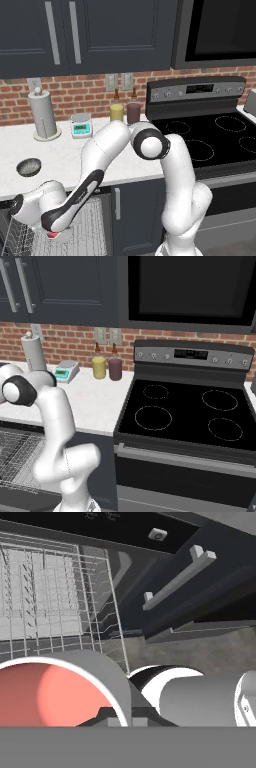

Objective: Pick up the cup and bowl from the counter, place them in the dishwasher, and close the dishwasher door.

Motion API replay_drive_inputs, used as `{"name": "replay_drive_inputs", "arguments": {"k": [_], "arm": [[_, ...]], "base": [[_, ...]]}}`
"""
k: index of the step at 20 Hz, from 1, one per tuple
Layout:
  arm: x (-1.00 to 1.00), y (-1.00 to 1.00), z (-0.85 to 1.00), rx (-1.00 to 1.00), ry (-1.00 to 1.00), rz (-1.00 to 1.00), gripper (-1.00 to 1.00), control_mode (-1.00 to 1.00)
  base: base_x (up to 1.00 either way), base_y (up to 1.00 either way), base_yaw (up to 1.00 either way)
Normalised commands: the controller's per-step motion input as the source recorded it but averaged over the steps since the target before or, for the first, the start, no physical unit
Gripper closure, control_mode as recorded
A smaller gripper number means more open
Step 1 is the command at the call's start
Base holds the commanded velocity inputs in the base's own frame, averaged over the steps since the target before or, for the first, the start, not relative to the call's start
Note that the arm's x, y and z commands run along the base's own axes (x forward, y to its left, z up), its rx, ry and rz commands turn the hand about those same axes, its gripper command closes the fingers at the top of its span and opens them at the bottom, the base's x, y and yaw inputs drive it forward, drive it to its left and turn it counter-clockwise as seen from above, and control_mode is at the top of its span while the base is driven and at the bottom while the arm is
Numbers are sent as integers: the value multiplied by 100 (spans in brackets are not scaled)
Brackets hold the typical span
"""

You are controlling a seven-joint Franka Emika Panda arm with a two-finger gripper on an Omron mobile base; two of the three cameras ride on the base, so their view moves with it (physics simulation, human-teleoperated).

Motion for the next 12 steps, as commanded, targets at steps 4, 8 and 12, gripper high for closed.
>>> {"name": "replay_drive_inputs", "arguments": {"k": [4, 8, 12], "arm": [[0, 36, -29, -21, -4, 0, 100, -100], [1, 33, 0, -9, 0, 0, 100, -100], [21, 14, -18, -1, -7, 1, 100, -100]], "base": [[0, 0, 0], [0, 0, 0], [0, 0, 0]]}}
